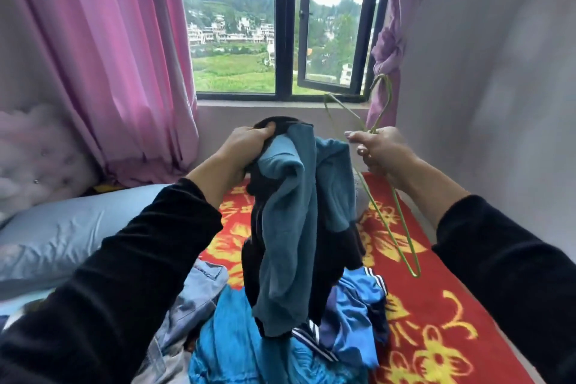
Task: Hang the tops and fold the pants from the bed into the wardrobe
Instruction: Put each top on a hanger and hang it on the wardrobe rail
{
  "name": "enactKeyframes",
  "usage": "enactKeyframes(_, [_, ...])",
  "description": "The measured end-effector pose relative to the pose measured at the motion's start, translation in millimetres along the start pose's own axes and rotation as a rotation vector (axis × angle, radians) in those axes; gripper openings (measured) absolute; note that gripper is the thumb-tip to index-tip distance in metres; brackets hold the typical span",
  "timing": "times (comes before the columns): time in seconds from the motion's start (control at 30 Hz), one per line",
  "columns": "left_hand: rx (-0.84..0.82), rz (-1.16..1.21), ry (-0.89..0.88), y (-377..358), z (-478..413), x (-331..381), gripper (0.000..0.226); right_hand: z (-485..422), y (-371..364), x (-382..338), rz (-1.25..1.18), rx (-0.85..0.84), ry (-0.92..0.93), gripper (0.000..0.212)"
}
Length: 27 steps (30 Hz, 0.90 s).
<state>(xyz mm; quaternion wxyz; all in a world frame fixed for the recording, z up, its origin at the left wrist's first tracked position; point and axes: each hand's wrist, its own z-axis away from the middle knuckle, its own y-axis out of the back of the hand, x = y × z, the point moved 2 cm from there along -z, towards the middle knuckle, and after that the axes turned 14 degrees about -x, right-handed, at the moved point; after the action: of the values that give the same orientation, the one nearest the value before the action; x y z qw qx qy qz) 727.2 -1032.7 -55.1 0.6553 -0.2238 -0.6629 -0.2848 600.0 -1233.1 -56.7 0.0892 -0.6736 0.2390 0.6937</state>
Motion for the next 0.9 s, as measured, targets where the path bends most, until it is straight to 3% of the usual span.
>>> enactKeyframes(0.13, [0.025,0.132,0.103,-9,-16,8,0.032,28,-27,4,-0.186,-0.262,0.030,0.053])
enactKeyframes(0.23, [-0.005,0.152,0.134,-22,-18,12,0.023,45,-53,4,-0.174,-0.437,0.062,0.044])
enactKeyframes(0.3, [0.010,0.133,0.159,-25,-18,17,0.024,48,-60,0,-0.092,-0.385,0.124,0.034])
enactKeyframes(0.4, [-0.003,0.112,0.171,-16,-12,22,0.017,38,-58,-10,-0.014,-0.134,0.198,0.014])
enactKeyframes(0.5, [-0.167,0.010,0.147,-2,0,13,0.023,24,-47,-35,-0.012,0.044,0.154,0.026])
enactKeyframes(0.6, [-0.337,0.012,0.129,6,7,-13,0.029,19,-49,-71,0.078,0.028,0.181,0.027])
enactKeyframes(0.7, [-0.402,-0.169,0.161,-3,16,-51,0.046,16,-64,-82,0.269,-0.018,0.175,0.029])
enactKeyframes(0.8, [-0.329,-0.386,0.286,-22,21,-94,0.050,11,-74,-81,0.302,-0.028,0.165,0.029])
enactKeyframes(0.9, [-0.224,-0.467,0.291,-37,20,-117,0.042,10,-75,-85,0.295,-0.029,0.198,0.029])
